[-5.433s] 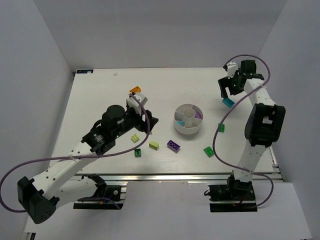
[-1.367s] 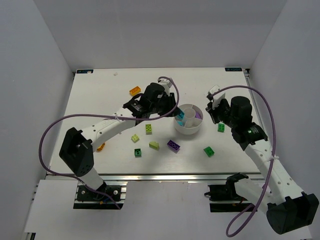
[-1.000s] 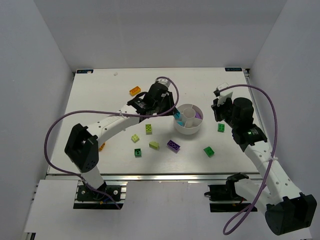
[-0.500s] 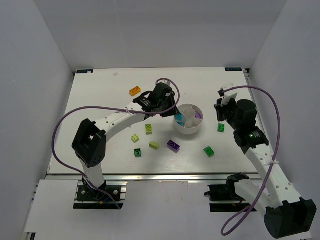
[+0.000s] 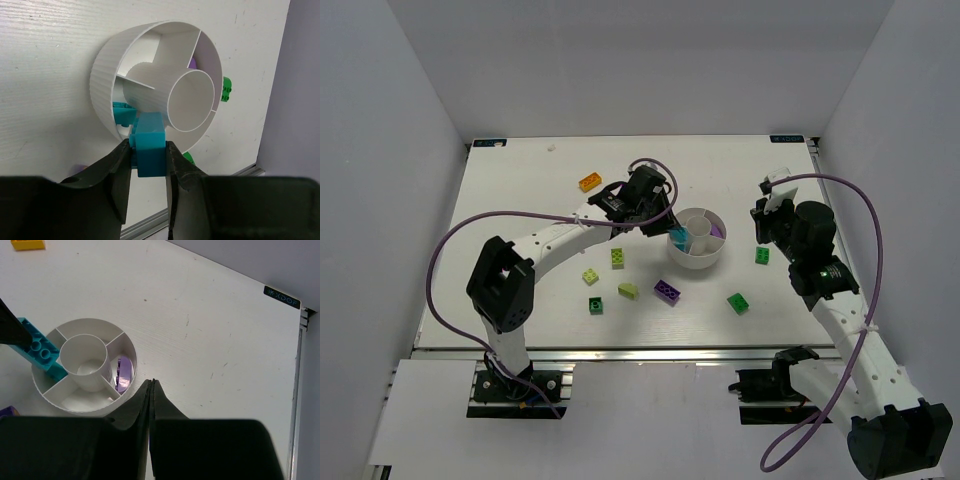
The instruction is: Sort the legos into containers by color
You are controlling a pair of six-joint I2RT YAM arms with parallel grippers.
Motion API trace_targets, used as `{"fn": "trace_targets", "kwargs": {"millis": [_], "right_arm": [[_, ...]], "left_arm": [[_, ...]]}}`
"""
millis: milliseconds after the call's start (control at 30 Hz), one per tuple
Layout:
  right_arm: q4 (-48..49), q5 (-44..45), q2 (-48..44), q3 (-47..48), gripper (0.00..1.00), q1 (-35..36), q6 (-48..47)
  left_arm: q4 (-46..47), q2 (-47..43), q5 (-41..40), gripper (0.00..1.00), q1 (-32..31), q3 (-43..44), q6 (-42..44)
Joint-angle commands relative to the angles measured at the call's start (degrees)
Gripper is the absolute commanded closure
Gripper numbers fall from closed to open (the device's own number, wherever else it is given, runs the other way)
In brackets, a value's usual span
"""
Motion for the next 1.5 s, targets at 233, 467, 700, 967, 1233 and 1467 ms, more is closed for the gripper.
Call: {"fn": "trace_targets", "kwargs": {"millis": [233, 467, 700, 967, 1233, 1467], "right_arm": [[2.8, -0.4, -1.1, -0.7, 1.0, -0.6, 1.1], [2.8, -0.5, -1.1, -0.7, 1.0, -0.8, 0.9], [2.1, -2.2, -1.2, -0.7, 1.0, -0.9, 0.0], [-7.9, -28.7, 0.4, 1.6, 0.19, -1.1, -11.9], [-16.7, -44.8, 6.6, 4.8, 0.28, -0.5, -21.4], [-21.9, -45.7, 14.7, 9.7, 0.49, 3.7, -24.3]], "left_arm": [[1.2, -1.0, 0.4, 0.58, -0.3, 0.2, -1.0], [2.0, -0.7, 2.3, 0.42, -0.3, -0.3, -1.1], [2.8, -2.0, 2.1, 0.46, -0.3, 0.7, 0.6], [7.2, -17.9, -1.4, 1.0, 1.7, -4.5, 19.4], [6.9, -40.8, -10.3, 0.3, 1.7, -26.7, 34.7], [3.9, -51.0, -19.6, 0.12, 1.7, -40.4, 35.8]]}}
